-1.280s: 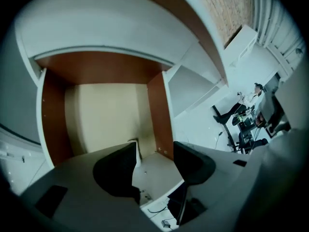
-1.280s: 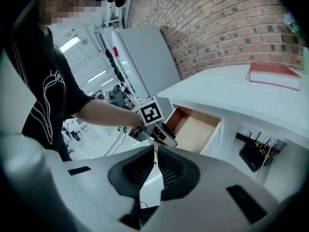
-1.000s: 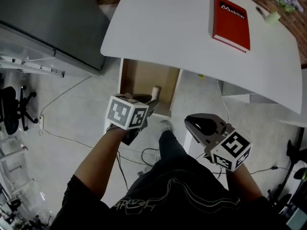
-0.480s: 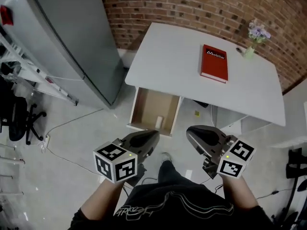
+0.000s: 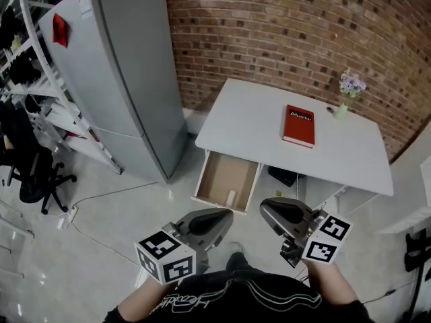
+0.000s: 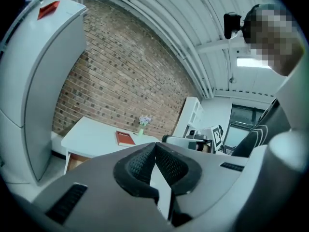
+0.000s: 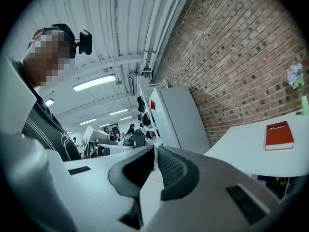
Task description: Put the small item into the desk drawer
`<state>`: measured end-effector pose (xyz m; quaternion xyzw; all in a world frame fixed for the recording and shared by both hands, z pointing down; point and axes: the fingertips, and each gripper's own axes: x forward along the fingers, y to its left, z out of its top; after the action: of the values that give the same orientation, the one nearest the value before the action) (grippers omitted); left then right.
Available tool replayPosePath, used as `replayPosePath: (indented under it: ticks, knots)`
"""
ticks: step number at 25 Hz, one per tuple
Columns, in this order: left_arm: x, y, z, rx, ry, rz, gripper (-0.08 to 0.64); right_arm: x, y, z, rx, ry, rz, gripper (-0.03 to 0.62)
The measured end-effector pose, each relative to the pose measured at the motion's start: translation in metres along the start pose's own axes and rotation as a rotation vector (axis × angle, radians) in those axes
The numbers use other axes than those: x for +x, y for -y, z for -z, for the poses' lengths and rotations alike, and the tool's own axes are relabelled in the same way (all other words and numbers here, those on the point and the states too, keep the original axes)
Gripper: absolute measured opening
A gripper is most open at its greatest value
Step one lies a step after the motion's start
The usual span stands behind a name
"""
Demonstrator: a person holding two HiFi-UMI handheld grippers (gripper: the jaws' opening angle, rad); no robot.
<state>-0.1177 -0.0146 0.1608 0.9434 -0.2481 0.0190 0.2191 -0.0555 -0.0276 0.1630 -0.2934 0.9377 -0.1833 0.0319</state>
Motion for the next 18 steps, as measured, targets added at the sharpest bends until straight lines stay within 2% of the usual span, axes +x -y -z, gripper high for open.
replayPosePath:
  ticks: [6, 13, 18]
  knots:
    - [-0.019, 0.008, 0.008, -0.018, 0.027, 0.018, 0.021, 0.003, -0.017, 0.014, 0.010, -0.013, 0.009, 0.054]
    - [-0.017, -0.018, 0.007, -0.040, 0.031, 0.006, 0.021, 0.014, -0.007, 0.020, 0.021, -0.045, 0.038, 0.054]
    - [-0.010, -0.031, -0.004, -0.042, 0.022, 0.003, 0.021, 0.026, 0.004, 0.010, 0.008, -0.045, 0.043, 0.054]
